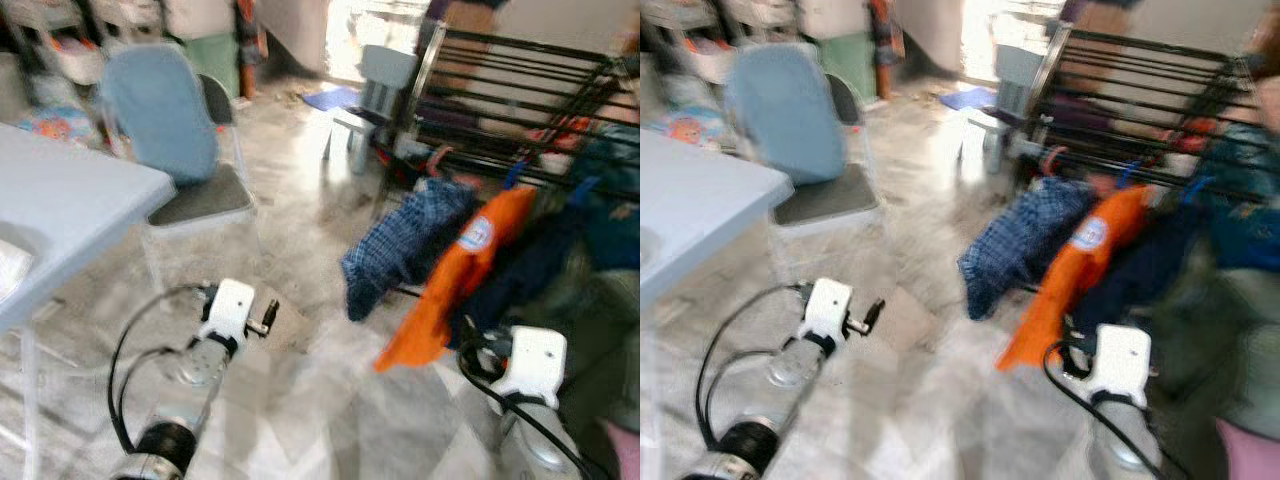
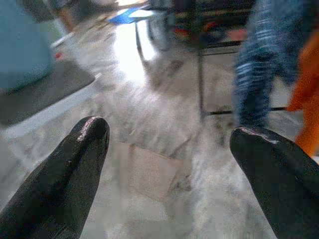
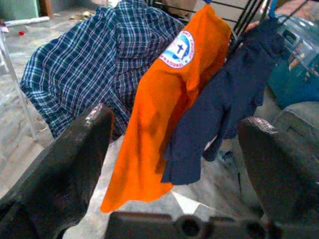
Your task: Hang hanger
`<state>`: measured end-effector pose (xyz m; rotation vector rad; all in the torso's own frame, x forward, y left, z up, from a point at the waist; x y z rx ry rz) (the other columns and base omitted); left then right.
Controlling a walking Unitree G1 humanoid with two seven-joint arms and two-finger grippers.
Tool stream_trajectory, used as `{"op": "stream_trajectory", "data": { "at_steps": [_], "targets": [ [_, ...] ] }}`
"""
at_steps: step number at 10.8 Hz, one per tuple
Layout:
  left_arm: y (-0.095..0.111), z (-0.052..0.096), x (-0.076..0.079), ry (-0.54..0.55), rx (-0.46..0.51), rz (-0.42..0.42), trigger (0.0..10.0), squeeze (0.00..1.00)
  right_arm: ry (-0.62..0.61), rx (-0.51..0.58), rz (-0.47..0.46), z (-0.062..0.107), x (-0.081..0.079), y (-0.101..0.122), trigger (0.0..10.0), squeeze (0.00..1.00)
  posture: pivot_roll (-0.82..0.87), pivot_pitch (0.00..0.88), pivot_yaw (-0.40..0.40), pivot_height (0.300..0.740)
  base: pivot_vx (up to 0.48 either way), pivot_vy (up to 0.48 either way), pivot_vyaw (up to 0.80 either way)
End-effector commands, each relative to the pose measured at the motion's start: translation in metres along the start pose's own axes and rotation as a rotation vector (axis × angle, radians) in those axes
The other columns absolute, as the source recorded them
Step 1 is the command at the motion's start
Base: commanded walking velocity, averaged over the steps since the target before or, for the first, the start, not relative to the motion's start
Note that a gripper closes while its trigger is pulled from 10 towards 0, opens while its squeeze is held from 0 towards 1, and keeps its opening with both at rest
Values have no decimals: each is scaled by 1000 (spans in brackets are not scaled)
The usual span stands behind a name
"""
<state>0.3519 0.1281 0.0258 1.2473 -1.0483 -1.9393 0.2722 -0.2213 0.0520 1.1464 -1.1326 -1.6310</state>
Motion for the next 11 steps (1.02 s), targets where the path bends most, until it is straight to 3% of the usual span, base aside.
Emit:
{"op": "stream_trajectory", "data": {
  "at_steps": [1,3,4,6,7,8,9,11],
  "targets": [
    [5,1,13,-98,32,-54,10000,0,7,12,6,-9,-3,5,10000,0,75,0,-58,740,0,0,0],
    [7,1,24,-170,44,-83,10000,0,-10,30,-14,-10,-1,5,10000,0,45,0,-17,740,0,0,-775],
    [13,-8,24,-129,31,-72,10000,0,-73,58,-32,-3,11,6,10000,0,-8,0,41,740,0,0,-788],
    [19,-14,12,-45,26,-19,10000,0,-146,89,-51,6,27,6,10000,0,-24,0,61,740,0,0,-369],
    [14,-13,-4,17,9,91,10000,0,-168,107,-34,12,33,9,10000,0,-23,0,54,740,0,0,0],
    [10,-12,-9,36,1,127,10000,0,-184,120,-28,15,38,12,10000,0,-21,0,45,740,0,0,0],
    [9,-12,-15,88,-1,115,10000,0,-210,148,-10,22,51,20,10000,0,-36,0,35,740,0,0,0],
    [2,-4,-33,180,-28,52,10000,0,-166,154,-24,32,53,25,10000,0,-14,0,-12,740,0,0,0]
  ]
}}
Point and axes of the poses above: a point about 5 cm out from each wrist's last joint towards the gripper, its own z axis pointing back from the gripper into the wrist, its own y axis along the axis of the wrist's last joint, x = y × z, the point moved 5 cm from there along -z, pointing out of the wrist towards the gripper, and after that the axes turned 15 degrees about -z, right-handed, at the moved point
